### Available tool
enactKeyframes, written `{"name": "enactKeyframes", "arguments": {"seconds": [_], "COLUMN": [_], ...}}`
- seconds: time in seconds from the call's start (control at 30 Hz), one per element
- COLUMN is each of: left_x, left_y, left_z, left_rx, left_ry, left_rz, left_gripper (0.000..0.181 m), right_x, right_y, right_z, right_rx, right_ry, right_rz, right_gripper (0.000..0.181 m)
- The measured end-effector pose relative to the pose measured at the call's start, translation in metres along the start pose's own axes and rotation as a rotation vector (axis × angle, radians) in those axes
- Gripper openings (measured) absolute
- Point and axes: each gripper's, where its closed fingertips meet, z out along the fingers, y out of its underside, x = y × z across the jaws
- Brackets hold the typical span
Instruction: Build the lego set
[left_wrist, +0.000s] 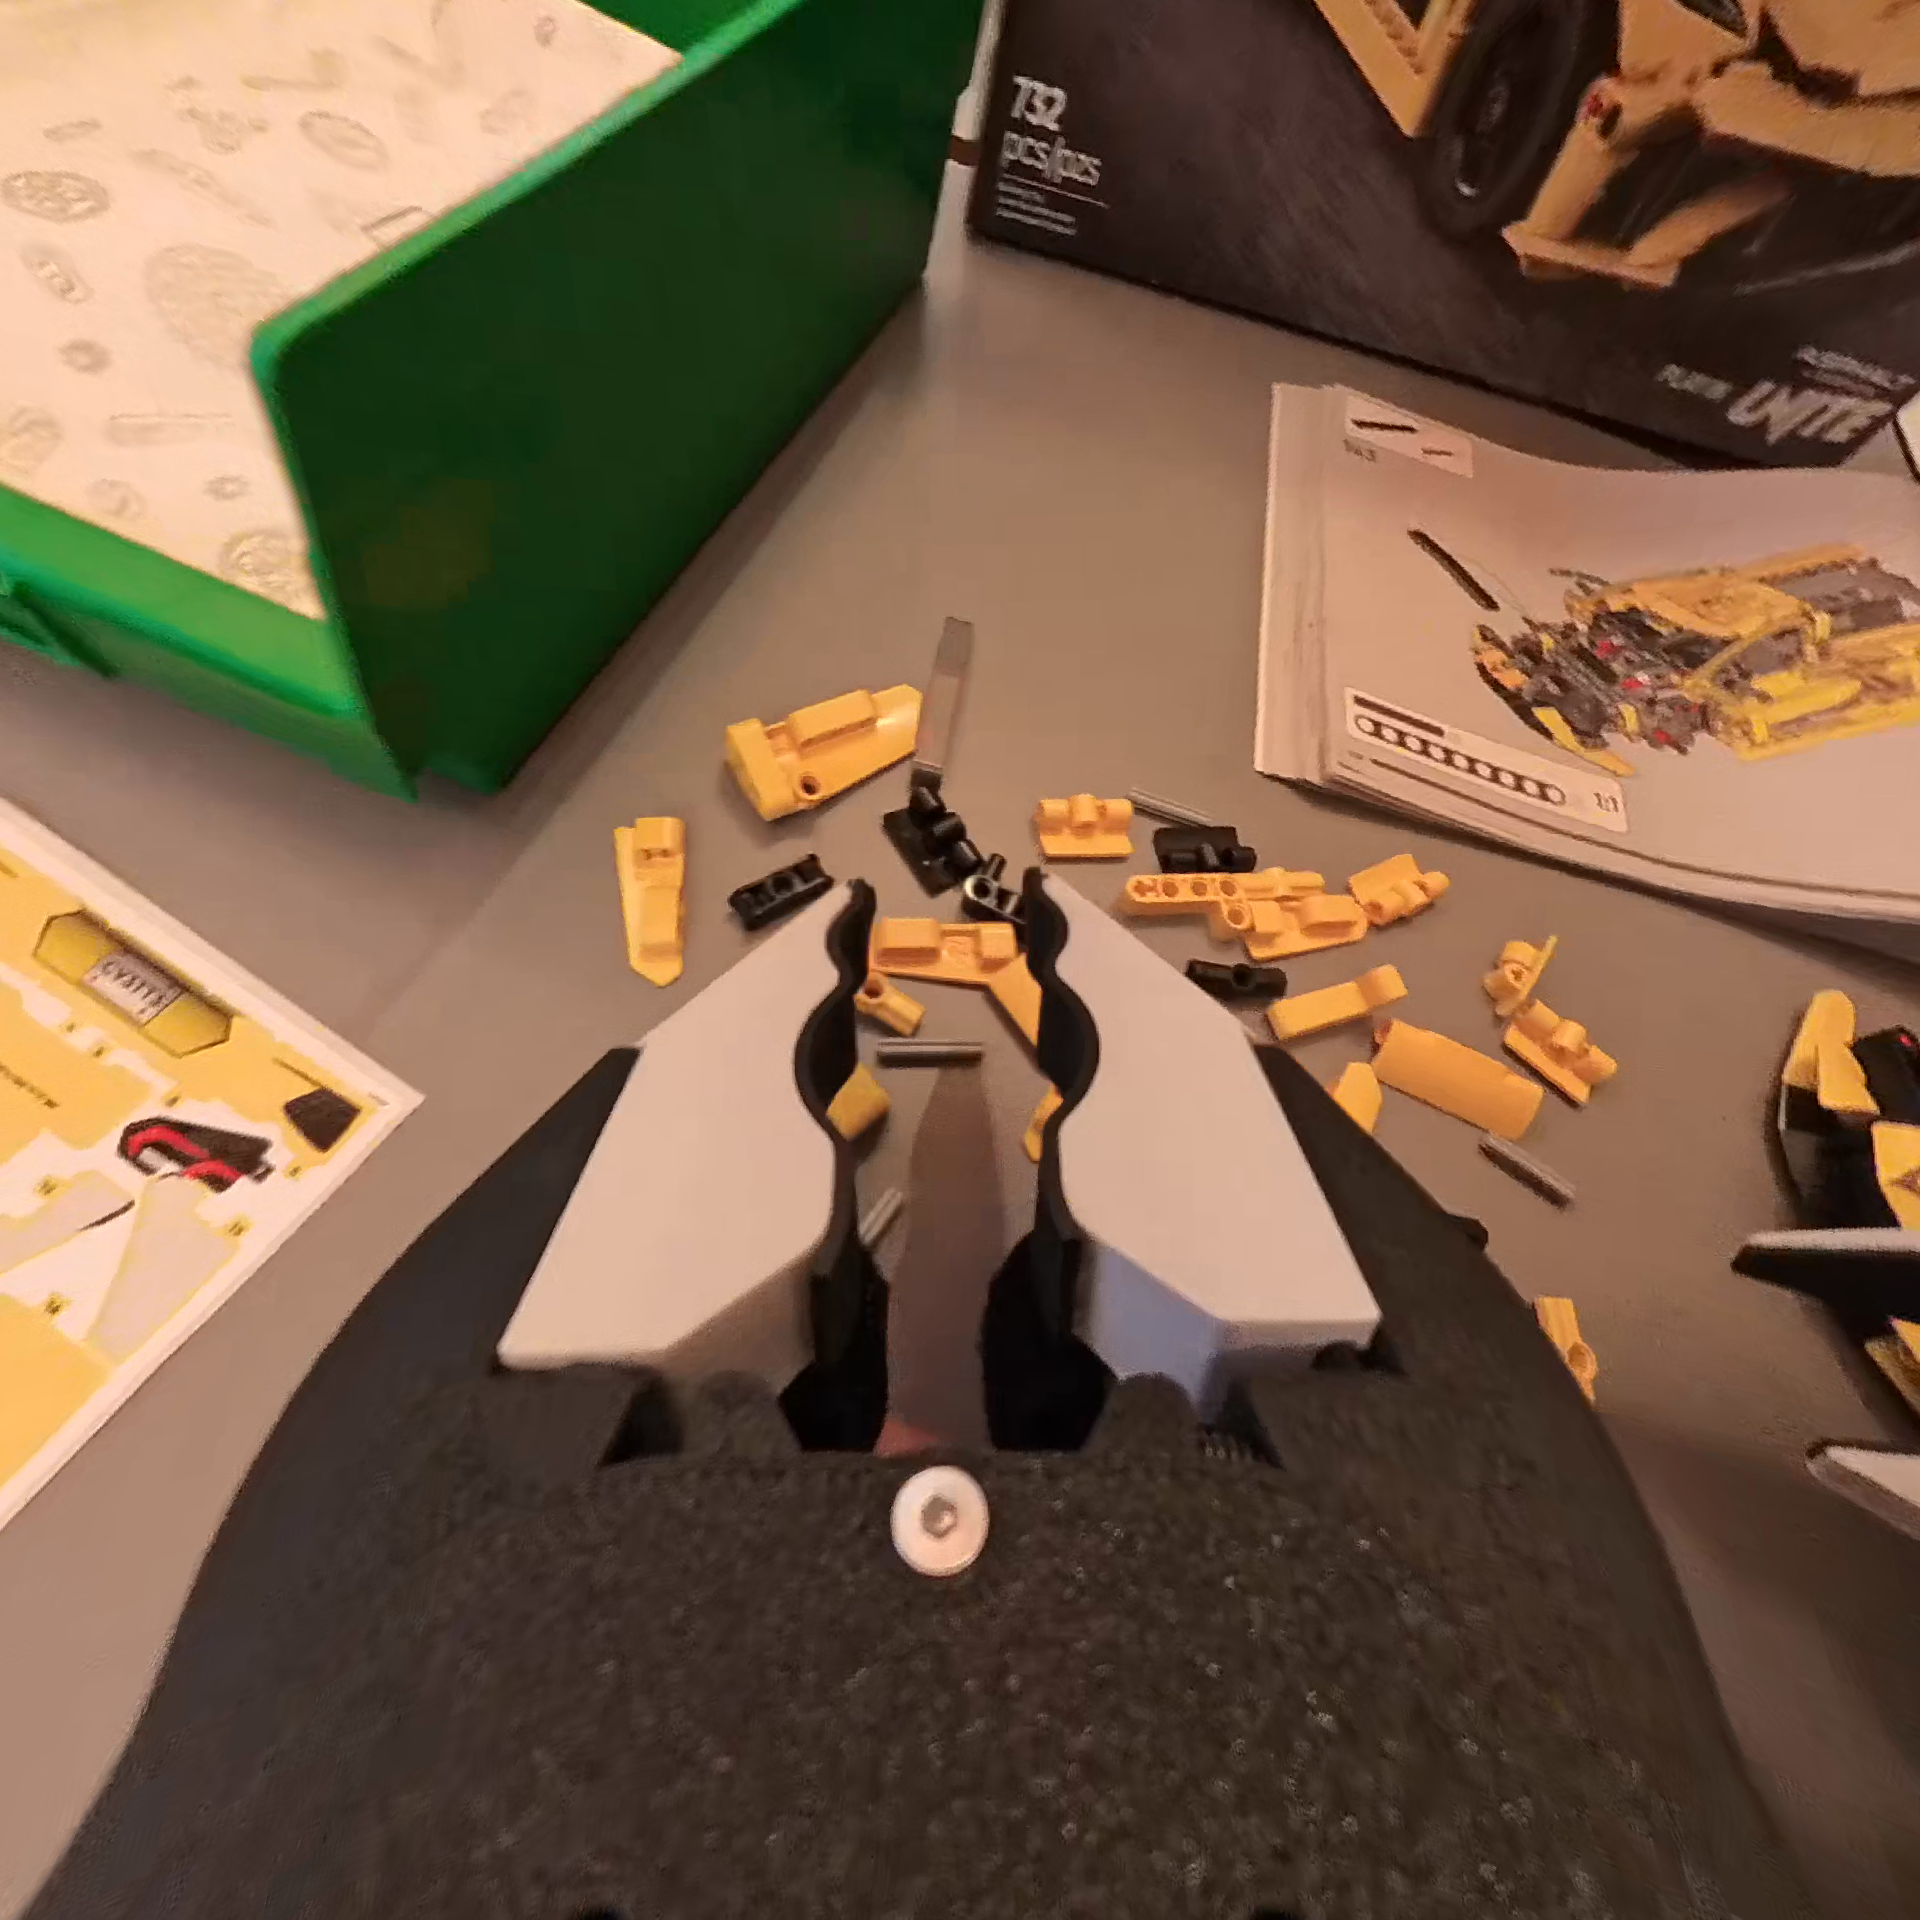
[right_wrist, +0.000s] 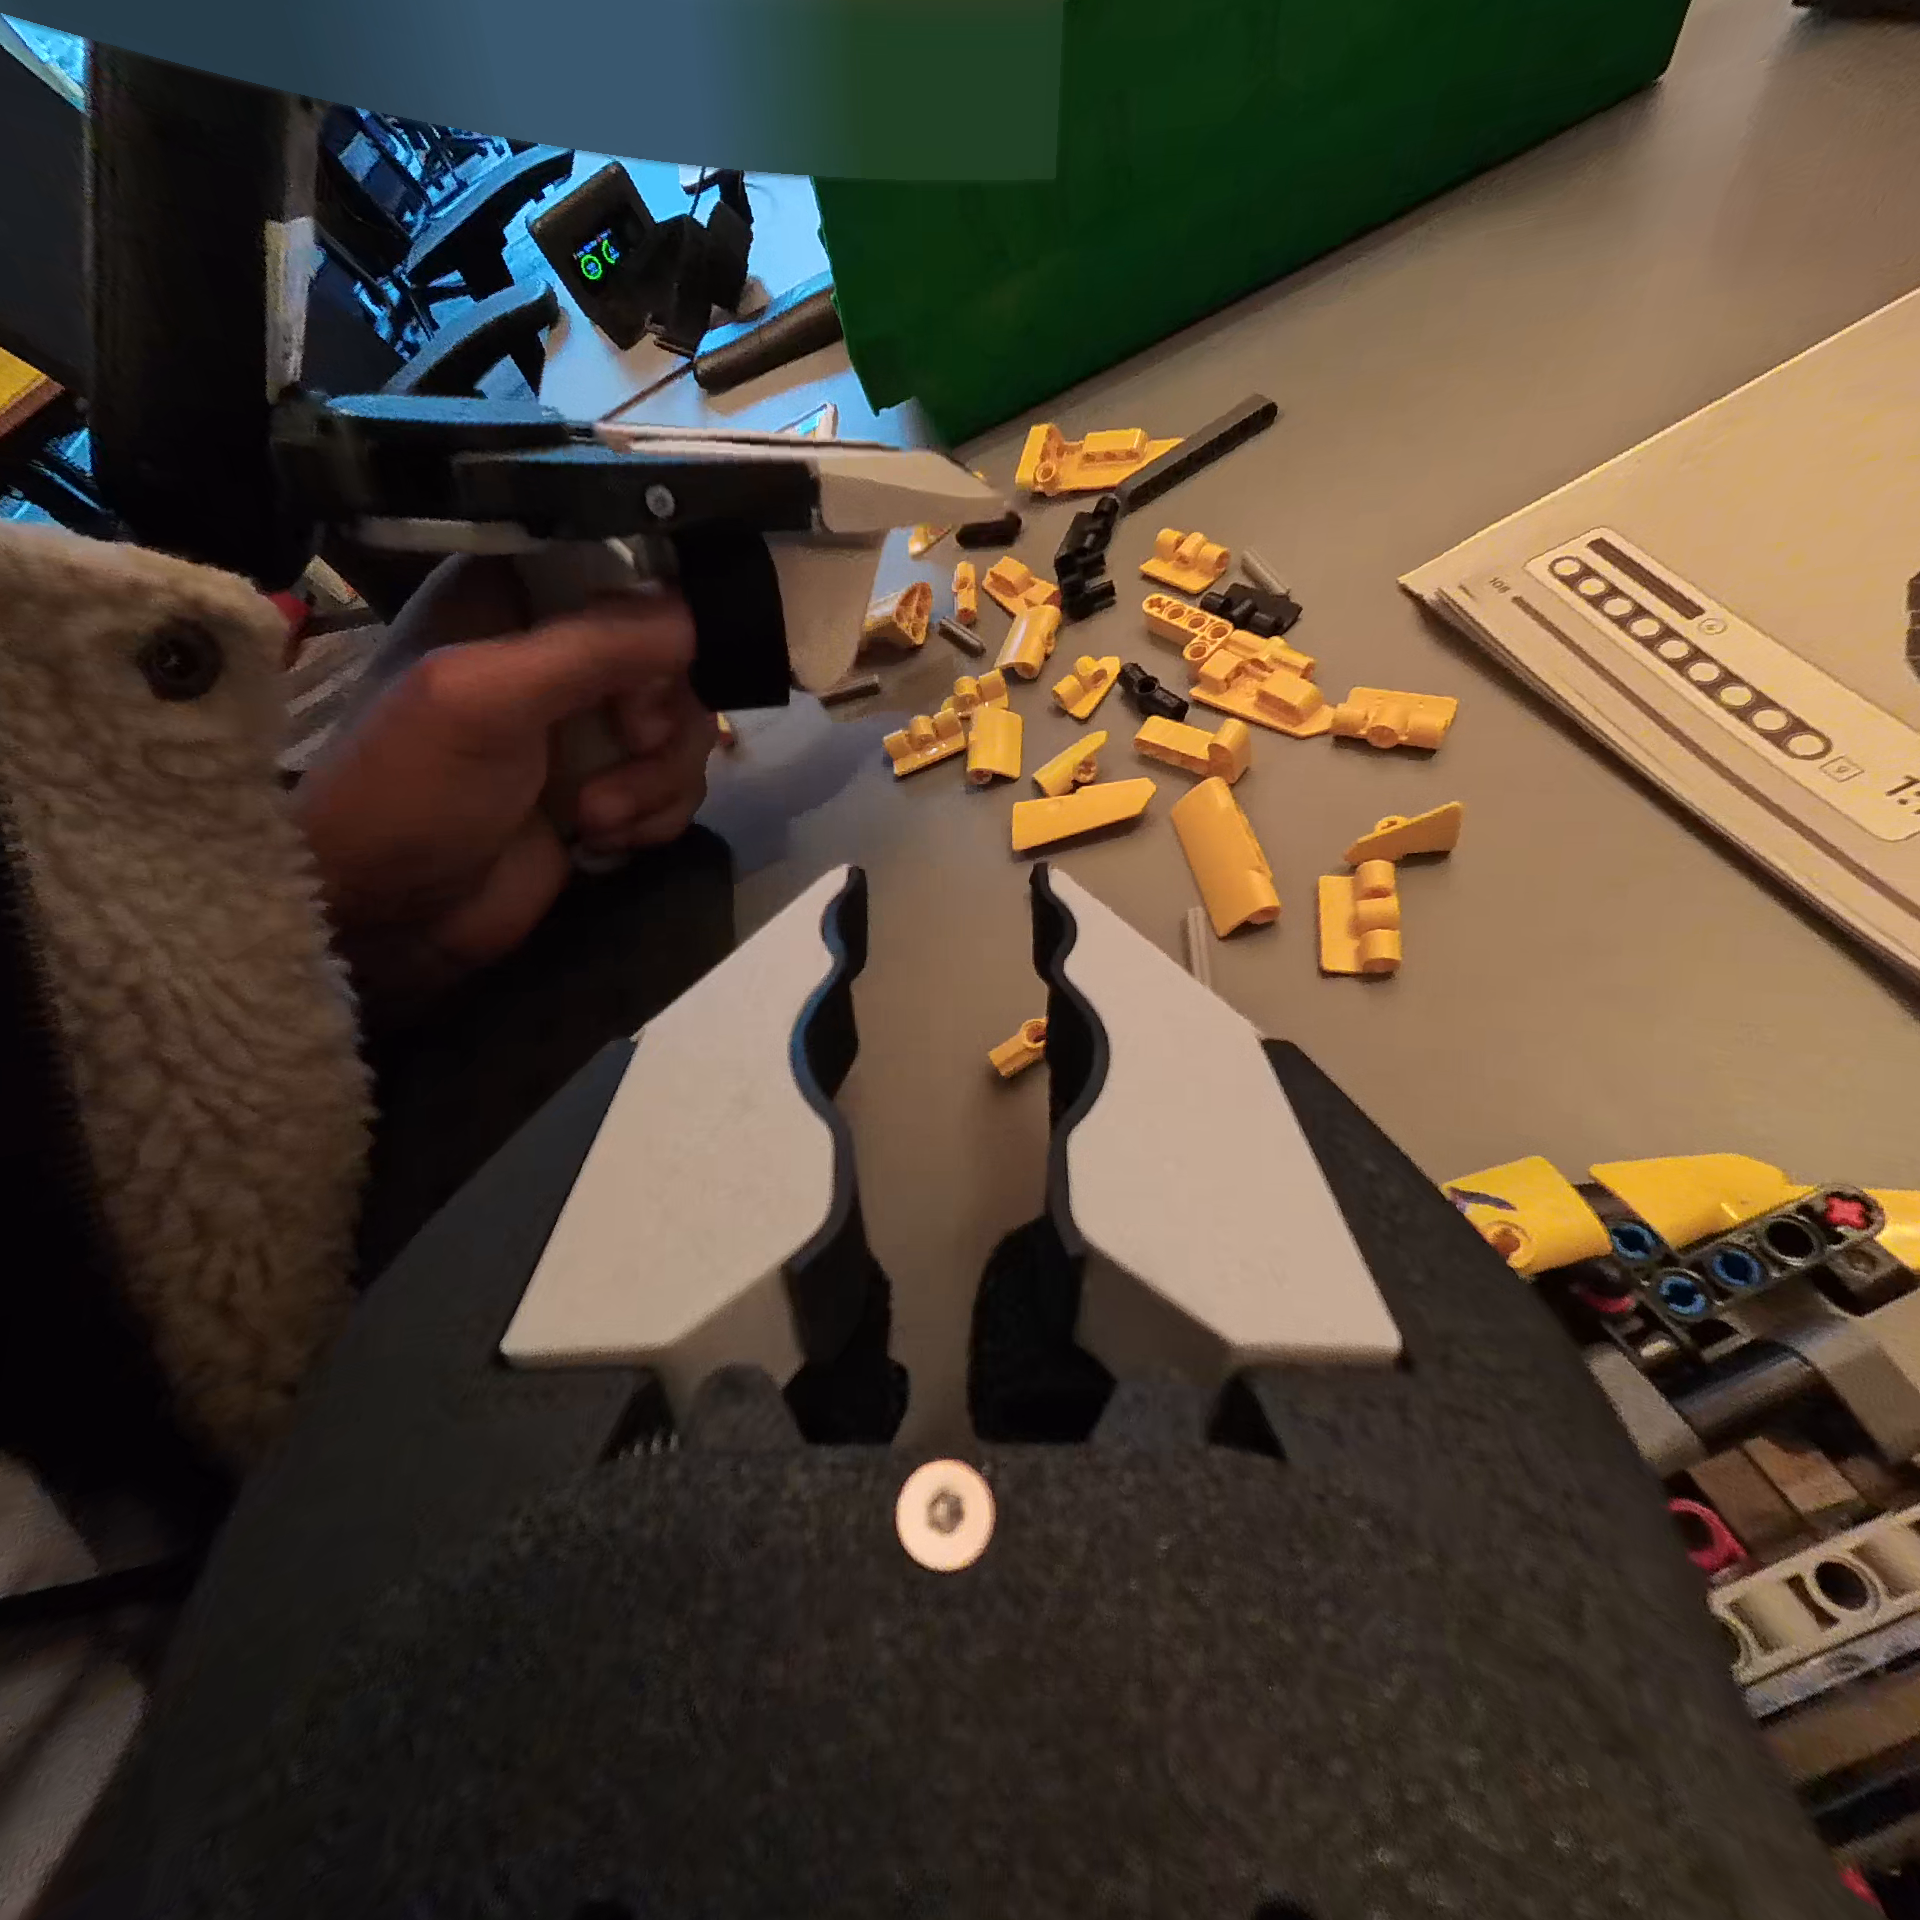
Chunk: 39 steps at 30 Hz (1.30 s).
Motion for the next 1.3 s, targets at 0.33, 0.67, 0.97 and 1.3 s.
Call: {"name": "enactKeyframes", "arguments": {"seconds": [0.33, 0.67, 0.97, 1.3], "left_x": [-0.01, -0.054, -0.05, -0.033], "left_y": [0.003, -0.02, -0.013, -0.005], "left_z": [0.003, -0.019, -0.011, -0.001], "left_rx": [-0.027, 0.17, 0.11, 0.044], "left_ry": [-0.064, -0.228, -0.222, -0.128], "left_rz": [-0.013, -0.139, -0.1, -0.058], "left_gripper": [0.029, 0.018, 0.018, 0.031], "right_x": [-0.002, -0.003, -0.003, -0.003], "right_y": [0.002, 0.005, 0.006, 0.006], "right_z": [0.001, 0.003, 0.002, 0.002], "right_rx": [-0.012, -0.026, -0.025, -0.024], "right_ry": [-0.012, -0.02, -0.027, -0.033], "right_rz": [0.007, 0.011, 0.024, 0.034], "right_gripper": [0.03, 0.03, 0.03, 0.03]}}
